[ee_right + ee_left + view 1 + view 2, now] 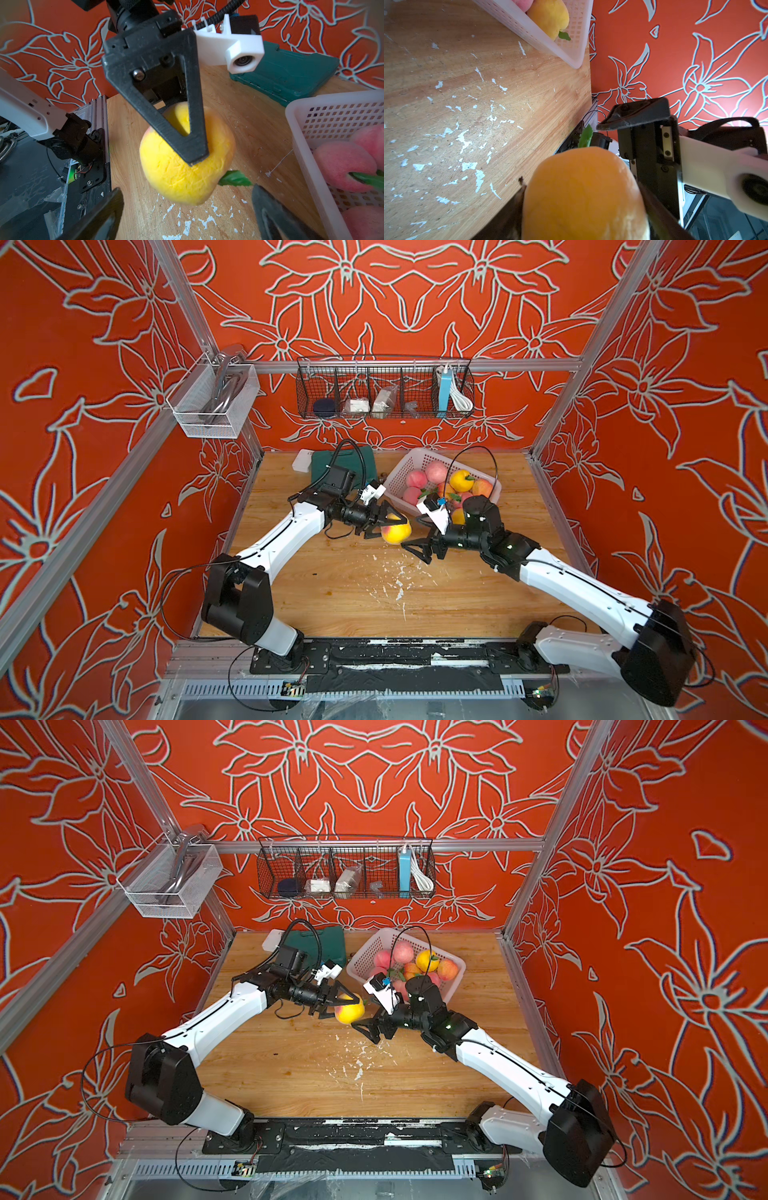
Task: Put the peaches into the basket
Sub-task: Pick up the peach from the center of the board.
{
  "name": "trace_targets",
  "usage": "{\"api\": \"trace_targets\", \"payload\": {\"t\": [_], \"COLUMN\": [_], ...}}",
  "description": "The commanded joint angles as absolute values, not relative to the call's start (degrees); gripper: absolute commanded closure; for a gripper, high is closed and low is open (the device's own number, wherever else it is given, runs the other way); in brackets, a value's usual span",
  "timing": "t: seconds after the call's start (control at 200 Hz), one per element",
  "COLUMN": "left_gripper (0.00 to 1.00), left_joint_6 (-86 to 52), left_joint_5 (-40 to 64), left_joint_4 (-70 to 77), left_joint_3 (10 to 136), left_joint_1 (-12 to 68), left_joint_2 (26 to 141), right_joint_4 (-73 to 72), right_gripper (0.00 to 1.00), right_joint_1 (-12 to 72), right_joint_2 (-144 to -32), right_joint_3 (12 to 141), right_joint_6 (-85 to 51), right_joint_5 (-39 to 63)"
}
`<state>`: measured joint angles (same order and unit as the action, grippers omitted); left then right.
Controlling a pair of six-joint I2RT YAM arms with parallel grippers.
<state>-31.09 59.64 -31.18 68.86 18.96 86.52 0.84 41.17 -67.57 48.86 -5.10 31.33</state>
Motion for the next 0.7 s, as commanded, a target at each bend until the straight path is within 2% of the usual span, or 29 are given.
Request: {"api": "trace_targets", "payload": {"t": [0.0,0.395,0.696], "left_gripper": [0.28,0.29,0.29], "left_joint_6": [-30.1,-31.3,-33.1], "left_joint_5": [61.7,62.2,62.4], "left_joint_4": [-30.9,-29.1,-26.7], "left_joint_3": [68.6,67.2,65.8], "left_joint_1": [18.9,19.4,20.6], "left_joint_2": [84.5,83.7,83.3], "right_joint_4": [-0.4,-1.8,-2.0], "right_gripper": [0.02,0.04,0.09], "right_joint_1": [42.0,43.8,44.7], "right_joint_2": [-68.8,-71.6,-73.2], "right_joint_3": [51.0,53.0,53.7], "right_joint_6": [-4.4,-4.3,-4.3], "right_joint_5": [30.2,30.5,30.7]}}
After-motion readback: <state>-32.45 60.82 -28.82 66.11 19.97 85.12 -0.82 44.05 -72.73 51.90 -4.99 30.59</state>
